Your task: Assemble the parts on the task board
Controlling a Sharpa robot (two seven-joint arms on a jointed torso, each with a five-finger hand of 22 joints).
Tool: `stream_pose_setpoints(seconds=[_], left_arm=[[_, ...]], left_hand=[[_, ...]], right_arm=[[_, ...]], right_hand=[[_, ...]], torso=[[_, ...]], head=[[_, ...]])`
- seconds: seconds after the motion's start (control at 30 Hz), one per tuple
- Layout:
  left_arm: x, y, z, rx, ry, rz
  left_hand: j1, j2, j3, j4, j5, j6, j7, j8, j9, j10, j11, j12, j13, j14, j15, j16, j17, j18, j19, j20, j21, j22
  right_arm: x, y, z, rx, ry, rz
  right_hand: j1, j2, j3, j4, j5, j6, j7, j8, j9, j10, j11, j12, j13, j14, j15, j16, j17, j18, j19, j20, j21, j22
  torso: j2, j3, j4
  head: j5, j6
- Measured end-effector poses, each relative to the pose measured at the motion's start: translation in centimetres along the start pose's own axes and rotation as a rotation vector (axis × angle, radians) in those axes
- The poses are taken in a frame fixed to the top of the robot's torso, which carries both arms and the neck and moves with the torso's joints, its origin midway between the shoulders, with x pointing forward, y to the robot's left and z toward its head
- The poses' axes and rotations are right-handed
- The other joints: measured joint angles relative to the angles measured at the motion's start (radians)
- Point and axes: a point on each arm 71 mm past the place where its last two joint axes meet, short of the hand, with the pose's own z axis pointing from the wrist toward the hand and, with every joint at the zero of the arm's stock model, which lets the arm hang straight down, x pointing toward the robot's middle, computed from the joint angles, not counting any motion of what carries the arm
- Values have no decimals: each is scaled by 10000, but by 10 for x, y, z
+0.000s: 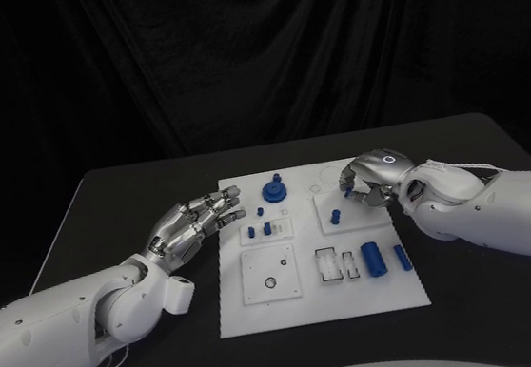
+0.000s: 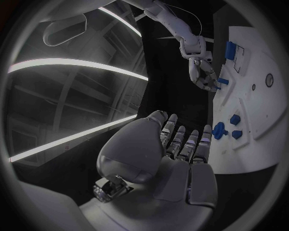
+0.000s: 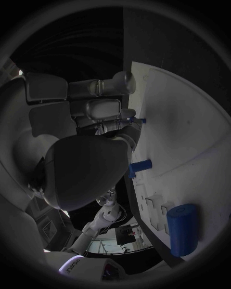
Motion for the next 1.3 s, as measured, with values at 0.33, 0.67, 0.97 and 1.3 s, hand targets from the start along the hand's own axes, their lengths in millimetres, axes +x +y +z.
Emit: stream_pose_setpoints(seconds=[0.33,0.67,0.97,1.3], left_arm=[[0,0,0,-6,-15,3],[-1,1,0,-10,-30,15],[-2,1,-1,-15,-59,34],[0,1,1,-12,-39,21]], left_hand=[[0,0,27,28,0,0,0,0,-1,-36,35,0,0,0,0,0,9,1,0,0,0,-9],[-37,37,56,57,-1,0,0,0,-2,-36,35,0,0,0,-1,0,8,4,-1,0,0,-25],[-40,40,83,29,-1,0,0,0,-2,-35,36,0,-1,-34,36,3,7,4,-1,0,0,-25],[-74,5,110,56,-1,0,0,0,-3,-36,35,0,0,1,70,38,6,5,-1,0,0,-24]], right_arm=[[-24,3,-5,-167,-581,270],[-43,21,-20,-692,-875,698],[-43,76,-31,-2052,-530,1168],[-26,127,-26,-3317,133,928]], right_hand=[[-1,-1,-30,29,-233,0,0,0,0,127,16,-176,-90,84,-84,26,74,-1,91,-91,173,-1],[-3,-3,-30,29,-308,-1,1,-1,15,212,3,-278,-146,234,-88,274,317,0,270,-86,503,-2],[50,-58,-57,55,-386,-37,-36,-1,32,284,2,-328,-165,343,-124,399,460,0,348,-93,564,-3],[49,-59,-56,56,-425,-38,-37,-1,31,284,2,-369,-176,450,-90,551,620,0,483,-88,776,-4]], torso=[[10,8,1],[11,0,0],[12,5,0],[12,11,1]], head=[[38,-69],[156,-187],[297,-339],[335,-474]])
